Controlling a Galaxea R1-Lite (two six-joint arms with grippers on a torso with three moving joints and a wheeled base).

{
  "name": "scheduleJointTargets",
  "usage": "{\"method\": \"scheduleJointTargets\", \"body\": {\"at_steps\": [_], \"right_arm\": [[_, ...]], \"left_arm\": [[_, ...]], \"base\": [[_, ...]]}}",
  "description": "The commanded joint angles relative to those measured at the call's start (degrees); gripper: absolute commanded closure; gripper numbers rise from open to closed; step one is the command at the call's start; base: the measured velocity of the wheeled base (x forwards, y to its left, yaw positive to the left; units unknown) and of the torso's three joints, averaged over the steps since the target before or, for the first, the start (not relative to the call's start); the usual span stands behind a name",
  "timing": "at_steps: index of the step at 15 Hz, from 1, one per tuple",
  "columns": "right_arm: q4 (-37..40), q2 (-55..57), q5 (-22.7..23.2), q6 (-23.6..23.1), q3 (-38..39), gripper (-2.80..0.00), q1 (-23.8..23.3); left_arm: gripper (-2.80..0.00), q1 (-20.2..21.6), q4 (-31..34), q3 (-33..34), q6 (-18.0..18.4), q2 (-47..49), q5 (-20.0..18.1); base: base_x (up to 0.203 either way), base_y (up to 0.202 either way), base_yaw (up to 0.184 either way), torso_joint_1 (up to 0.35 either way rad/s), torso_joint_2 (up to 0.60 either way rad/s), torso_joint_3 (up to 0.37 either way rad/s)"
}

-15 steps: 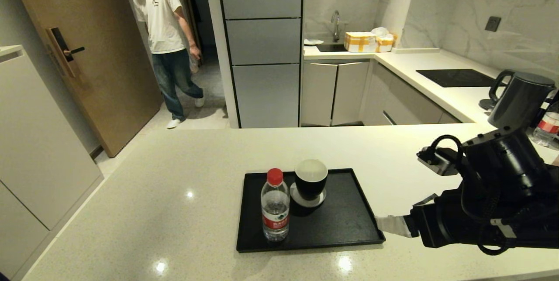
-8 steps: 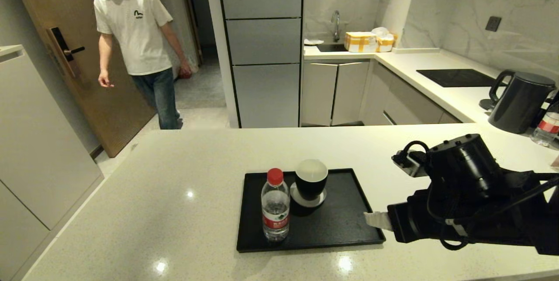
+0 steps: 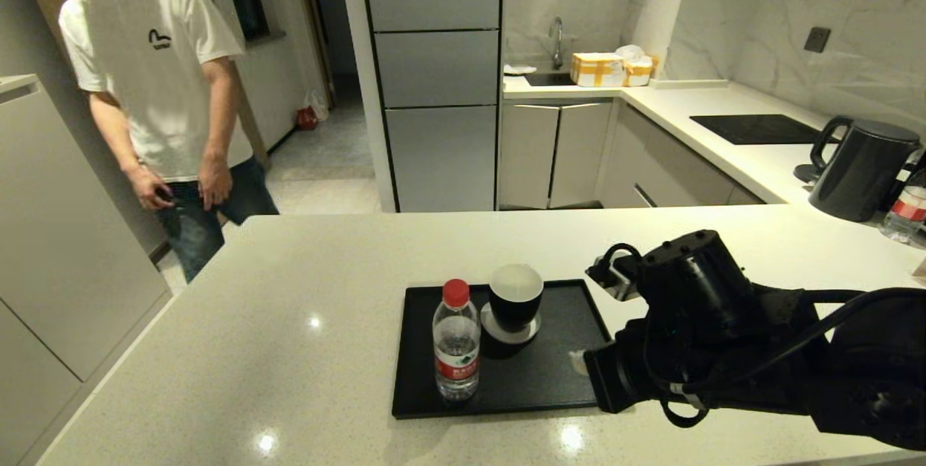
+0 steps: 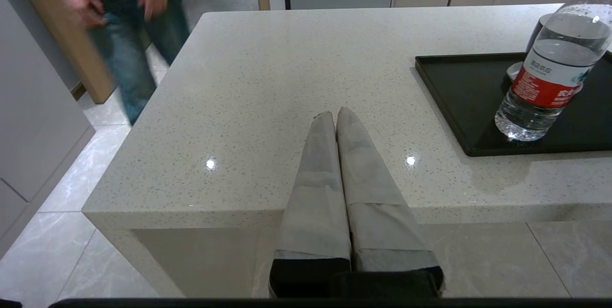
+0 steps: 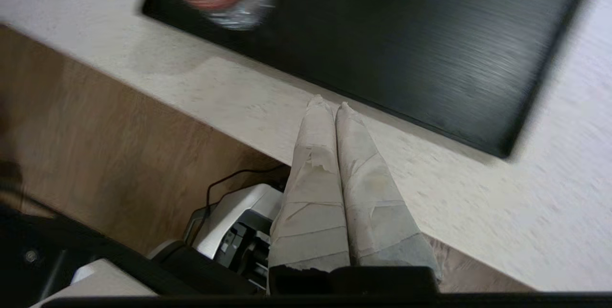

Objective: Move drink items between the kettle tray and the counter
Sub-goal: Pick up the bottled water

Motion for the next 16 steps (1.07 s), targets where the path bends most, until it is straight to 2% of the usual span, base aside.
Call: {"method": "scheduleJointTargets", "body": {"at_steps": [1,3,6,7,16], "right_arm": [[-0.5,3.4,0.0,-0.5,-2.4,0.00,2.6],[-2.8,5.4,0.0,-1.4,-3.8,0.00,4.5],[-6.4,9.1,0.1,-1.8,-5.3,0.00,4.8],[-7.4,10.1,0.3,-2.0,-5.3,-2.80,4.8],[-9.1,11.1,0.4,-2.7,-5.8,-2.80,5.2]], "left_arm": [[0.00,0.0,0.0,0.1,0.0,-0.1,0.0],[0.00,0.0,0.0,0.1,0.0,-0.1,0.0],[0.00,0.0,0.0,0.1,0.0,-0.1,0.0],[0.00,0.0,0.0,0.1,0.0,-0.1,0.0],[0.00,0.0,0.0,0.1,0.0,-0.1,0.0]], "base": [[0.000,0.000,0.000,0.000,0.00,0.000],[0.000,0.000,0.000,0.000,0.00,0.000],[0.000,0.000,0.000,0.000,0.00,0.000],[0.000,0.000,0.000,0.000,0.00,0.000],[0.000,0.000,0.000,0.000,0.00,0.000]]}}
